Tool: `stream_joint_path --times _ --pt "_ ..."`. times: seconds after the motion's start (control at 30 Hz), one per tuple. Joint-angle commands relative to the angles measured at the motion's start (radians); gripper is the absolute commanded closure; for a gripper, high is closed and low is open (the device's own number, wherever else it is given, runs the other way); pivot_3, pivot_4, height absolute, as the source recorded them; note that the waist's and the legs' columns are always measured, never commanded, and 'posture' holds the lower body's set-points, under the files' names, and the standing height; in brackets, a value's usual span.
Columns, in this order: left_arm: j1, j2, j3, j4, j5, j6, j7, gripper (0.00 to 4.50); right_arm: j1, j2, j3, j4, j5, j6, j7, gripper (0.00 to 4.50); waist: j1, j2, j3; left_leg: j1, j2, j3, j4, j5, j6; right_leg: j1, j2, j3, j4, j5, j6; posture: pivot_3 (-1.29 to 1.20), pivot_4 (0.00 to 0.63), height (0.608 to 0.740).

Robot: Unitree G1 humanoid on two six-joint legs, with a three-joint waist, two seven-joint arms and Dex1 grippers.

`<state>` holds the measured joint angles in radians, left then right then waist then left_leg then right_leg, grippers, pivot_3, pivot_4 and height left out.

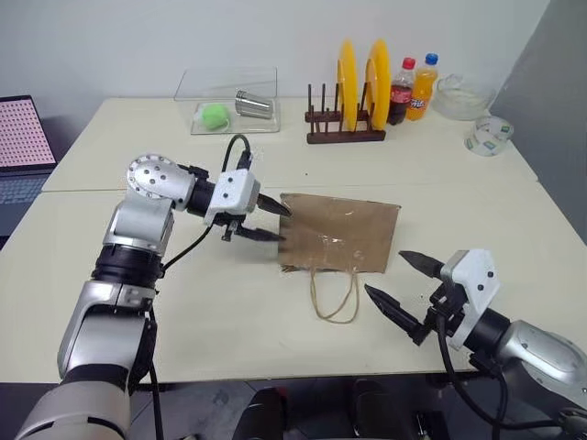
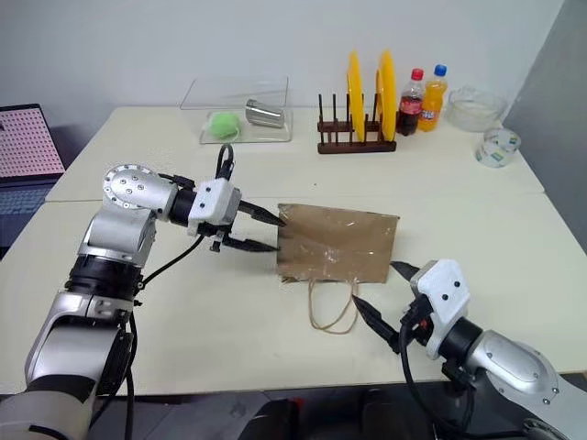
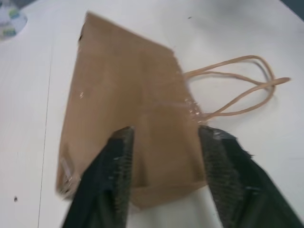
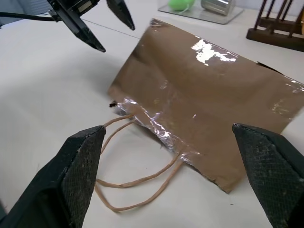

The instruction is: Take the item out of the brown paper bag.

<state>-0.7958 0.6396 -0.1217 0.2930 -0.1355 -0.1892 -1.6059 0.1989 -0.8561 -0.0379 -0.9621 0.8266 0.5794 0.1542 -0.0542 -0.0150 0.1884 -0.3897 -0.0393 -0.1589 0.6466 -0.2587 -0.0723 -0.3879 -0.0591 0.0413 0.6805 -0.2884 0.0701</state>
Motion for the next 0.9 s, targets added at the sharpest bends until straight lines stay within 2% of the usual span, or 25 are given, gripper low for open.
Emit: stream_joint_path --times 0.03,0.27,0.5,0.77,0.9 --pt "0.122 -0.001 -0.022 -0.100 -0.026 -0.164 0.009 1.56 0.018 -0.028 0.034 -0.085 -0.012 -0.038 0.020 0.00 -0.001 0.000 -0.001 0.001 0.000 0.000 -0.001 0.000 0.000 0.000 0.000 0.000 0.000 0.000 0.000 0.00 0.150 0.740" --pt "0.221 -0.052 -0.089 -0.046 0.009 -0.418 0.070 1.56 0.087 -0.063 0.082 -0.085 -0.055 -0.089 0.033 0.00 0.012 -0.001 -0.001 0.002 0.000 0.001 0.000 0.000 0.000 0.001 0.000 0.000 0.000 0.000 0.000 0.00 0.150 0.740" --pt "0.201 -0.122 -0.139 -0.005 -0.005 -0.447 0.131 1.56 0.171 -0.095 0.102 -0.085 -0.092 -0.155 0.027 0.00 0.021 -0.002 -0.002 0.003 0.000 0.001 -0.001 0.000 0.000 0.002 0.000 0.000 -0.001 0.000 0.000 0.00 0.150 0.740" --pt "0.121 -0.218 -0.222 0.170 0.070 -0.660 0.188 1.56 0.190 -0.111 0.156 -0.085 -0.125 -0.192 -0.011 0.00 0.020 -0.003 -0.002 0.005 0.000 0.002 -0.001 0.000 0.000 0.004 0.000 0.001 -0.001 0.000 0.000 0.00 0.150 0.740" --pt "0.096 -0.271 -0.261 0.225 0.067 -0.717 0.208 2.41 0.185 -0.121 0.178 -0.085 -0.127 -0.187 -0.038 0.00 0.020 -0.003 -0.002 0.005 0.000 0.002 -0.001 0.000 0.000 0.004 0.000 0.001 -0.001 0.000 0.000 0.00 0.150 0.740"
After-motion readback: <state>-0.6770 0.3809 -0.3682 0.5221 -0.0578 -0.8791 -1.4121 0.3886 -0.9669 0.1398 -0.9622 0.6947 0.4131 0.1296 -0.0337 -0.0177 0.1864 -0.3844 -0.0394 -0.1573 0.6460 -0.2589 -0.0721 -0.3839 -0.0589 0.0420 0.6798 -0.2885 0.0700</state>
